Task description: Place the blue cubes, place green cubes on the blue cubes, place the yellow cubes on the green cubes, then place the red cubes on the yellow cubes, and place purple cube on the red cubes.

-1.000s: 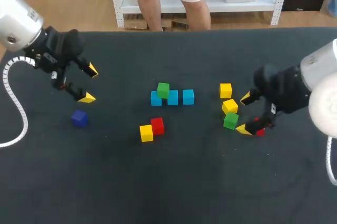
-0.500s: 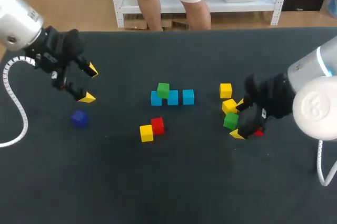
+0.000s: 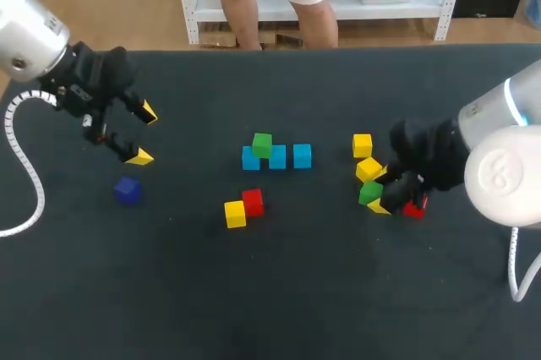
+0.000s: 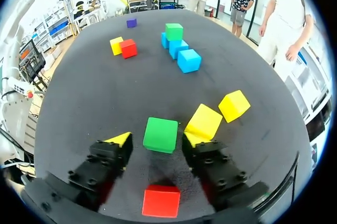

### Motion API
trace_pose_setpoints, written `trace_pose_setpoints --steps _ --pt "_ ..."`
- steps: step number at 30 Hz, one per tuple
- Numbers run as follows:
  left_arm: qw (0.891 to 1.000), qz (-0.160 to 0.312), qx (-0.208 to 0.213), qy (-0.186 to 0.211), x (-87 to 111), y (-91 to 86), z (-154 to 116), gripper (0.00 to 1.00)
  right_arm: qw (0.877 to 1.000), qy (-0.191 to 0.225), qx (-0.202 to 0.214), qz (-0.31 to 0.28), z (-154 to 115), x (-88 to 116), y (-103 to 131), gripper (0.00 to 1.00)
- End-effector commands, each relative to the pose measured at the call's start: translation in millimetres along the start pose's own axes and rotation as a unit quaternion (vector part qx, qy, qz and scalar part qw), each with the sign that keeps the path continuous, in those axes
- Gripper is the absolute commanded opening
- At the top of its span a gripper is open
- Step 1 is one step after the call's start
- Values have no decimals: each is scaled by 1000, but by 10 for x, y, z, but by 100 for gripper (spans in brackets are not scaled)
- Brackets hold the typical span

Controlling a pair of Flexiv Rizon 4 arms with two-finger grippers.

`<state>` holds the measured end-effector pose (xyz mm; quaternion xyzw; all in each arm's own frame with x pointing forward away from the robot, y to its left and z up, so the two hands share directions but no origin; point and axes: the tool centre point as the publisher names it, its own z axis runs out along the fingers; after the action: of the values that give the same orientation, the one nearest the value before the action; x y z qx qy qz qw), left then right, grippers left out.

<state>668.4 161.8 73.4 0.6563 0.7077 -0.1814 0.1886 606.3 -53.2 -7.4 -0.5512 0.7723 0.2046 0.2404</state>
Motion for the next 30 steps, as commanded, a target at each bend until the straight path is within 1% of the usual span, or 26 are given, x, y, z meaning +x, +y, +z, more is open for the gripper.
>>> trace_pose_setpoints --steps 1,3,4,6,7,8,12,14,16,20,21,22,23,24,25,27,30 --pt "1000 2 -1 -2 15 -9 1 100 1000 -1 -3 -1 24 4 -5 42" --pt "1000 2 -1 -2 15 -9 1 100 1000 -1 -3 -1 29 8 -3 40" --pt "1000 2 -1 -2 15 -9 1 100 1000 -2 -3 -1 29 8 -3 36" --pt "1000 2 -1 -2 15 -9 1 100 1000 -2 -4 -1 30 9 -2 23" --pt "1000 2 -1 -2 15 -9 1 100 1000 -2 -3 -2 28 8 1 13" --pt "1000 2 -1 -2 15 -9 1 100 1000 -2 -3 -3 24 6 4 0" --pt "1000 2 -1 -2 15 -9 1 100 1000 -3 -2 -4 -12 -4 16 0" --pt "1000 2 -1 -2 15 -9 1 100 1000 -8 -4 -11 -76 -59 21 0" --pt "1000 2 -1 -2 15 -9 1 100 1000 -8 -14 -22 -152 -145 32 0" --pt "1000 2 -1 -2 15 -9 1 100 997 -15 -56 -55 -288 -361 18 0" --pt "1000 2 -1 -2 15 -9 1 100 995 -10 -69 -65 -299 -411 9 0" --pt "1000 2 -1 -2 15 -9 1 100 995 -17 -70 -71 -324 -468 -12 0" --pt "1000 2 -1 -2 15 -9 1 100 993 -13 -82 -81 -337 -520 -36 0" --pt "1000 2 -1 -2 15 -9 1 100 992 -15 -88 -88 -341 -569 -63 0" --pt "1000 2 -1 -2 15 -9 1 100 992 -17 -84 -95 -358 -617 -97 0" --pt "1000 2 -1 -2 15 -9 1 100 990 -12 -95 -107 -360 -703 -160 0" --pt "1000 2 -1 -2 15 -9 1 100 988 -6 -99 -119 -345 -794 -224 0"
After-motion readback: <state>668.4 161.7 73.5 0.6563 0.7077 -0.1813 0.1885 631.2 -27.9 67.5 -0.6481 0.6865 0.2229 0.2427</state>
